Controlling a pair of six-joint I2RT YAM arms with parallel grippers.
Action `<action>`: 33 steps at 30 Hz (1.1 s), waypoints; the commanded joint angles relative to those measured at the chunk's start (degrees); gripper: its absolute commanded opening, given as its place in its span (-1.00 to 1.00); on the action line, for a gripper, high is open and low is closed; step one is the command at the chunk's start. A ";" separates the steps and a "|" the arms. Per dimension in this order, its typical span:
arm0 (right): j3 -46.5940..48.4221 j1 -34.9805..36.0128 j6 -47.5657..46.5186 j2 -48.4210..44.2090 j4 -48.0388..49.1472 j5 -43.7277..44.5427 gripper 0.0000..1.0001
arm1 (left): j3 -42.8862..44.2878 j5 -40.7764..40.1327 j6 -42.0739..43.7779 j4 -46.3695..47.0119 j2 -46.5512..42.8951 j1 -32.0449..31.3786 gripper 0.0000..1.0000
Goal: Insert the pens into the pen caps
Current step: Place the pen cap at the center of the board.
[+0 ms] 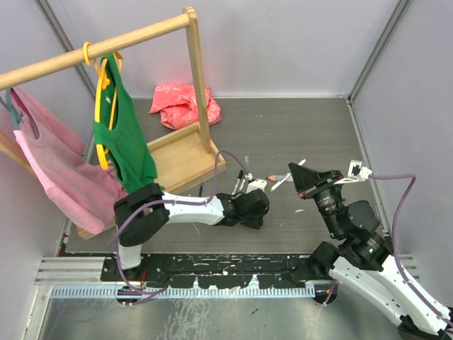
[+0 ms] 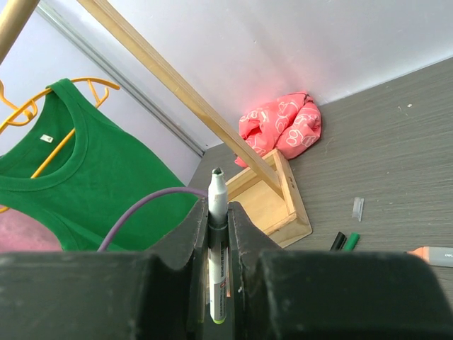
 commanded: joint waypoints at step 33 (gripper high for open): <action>4.18 0.03 -4.96 13.89 10.35 -20.87 -1.00 | -19.05 -1.20 23.57 13.45 -57.81 0.63 0.26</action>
